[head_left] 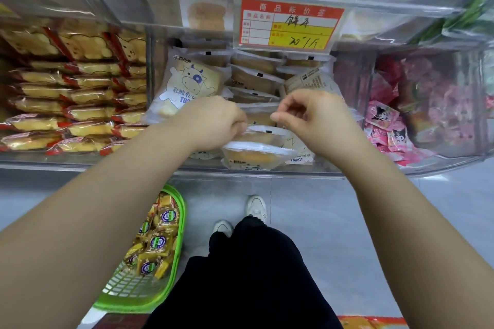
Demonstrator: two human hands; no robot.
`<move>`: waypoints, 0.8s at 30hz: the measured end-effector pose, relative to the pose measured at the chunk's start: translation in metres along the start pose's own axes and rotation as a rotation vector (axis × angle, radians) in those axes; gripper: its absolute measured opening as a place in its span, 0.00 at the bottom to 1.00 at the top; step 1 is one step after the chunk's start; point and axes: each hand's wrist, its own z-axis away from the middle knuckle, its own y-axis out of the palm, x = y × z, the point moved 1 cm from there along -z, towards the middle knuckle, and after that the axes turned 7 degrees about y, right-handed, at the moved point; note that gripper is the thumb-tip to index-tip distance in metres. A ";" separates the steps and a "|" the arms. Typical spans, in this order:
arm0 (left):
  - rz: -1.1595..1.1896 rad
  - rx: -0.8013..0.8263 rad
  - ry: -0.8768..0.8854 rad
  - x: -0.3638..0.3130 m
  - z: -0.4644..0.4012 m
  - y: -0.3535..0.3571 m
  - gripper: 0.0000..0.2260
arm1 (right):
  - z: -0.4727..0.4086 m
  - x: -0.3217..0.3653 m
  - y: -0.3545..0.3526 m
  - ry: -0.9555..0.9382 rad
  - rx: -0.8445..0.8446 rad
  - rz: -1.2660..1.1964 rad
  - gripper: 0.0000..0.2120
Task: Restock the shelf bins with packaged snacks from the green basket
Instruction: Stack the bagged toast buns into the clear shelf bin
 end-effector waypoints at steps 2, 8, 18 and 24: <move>0.222 -0.092 -0.030 0.005 0.006 -0.001 0.14 | -0.013 -0.002 0.005 -0.058 0.025 0.216 0.08; 0.448 0.042 0.088 0.009 0.023 -0.004 0.15 | -0.048 -0.003 0.027 -0.130 0.099 0.636 0.17; -0.020 -0.095 0.032 -0.005 0.011 0.012 0.09 | -0.054 -0.003 0.034 -0.041 -0.069 0.526 0.10; -0.039 -0.013 -0.053 -0.006 -0.003 0.007 0.09 | -0.056 0.010 0.015 -0.015 0.214 0.501 0.13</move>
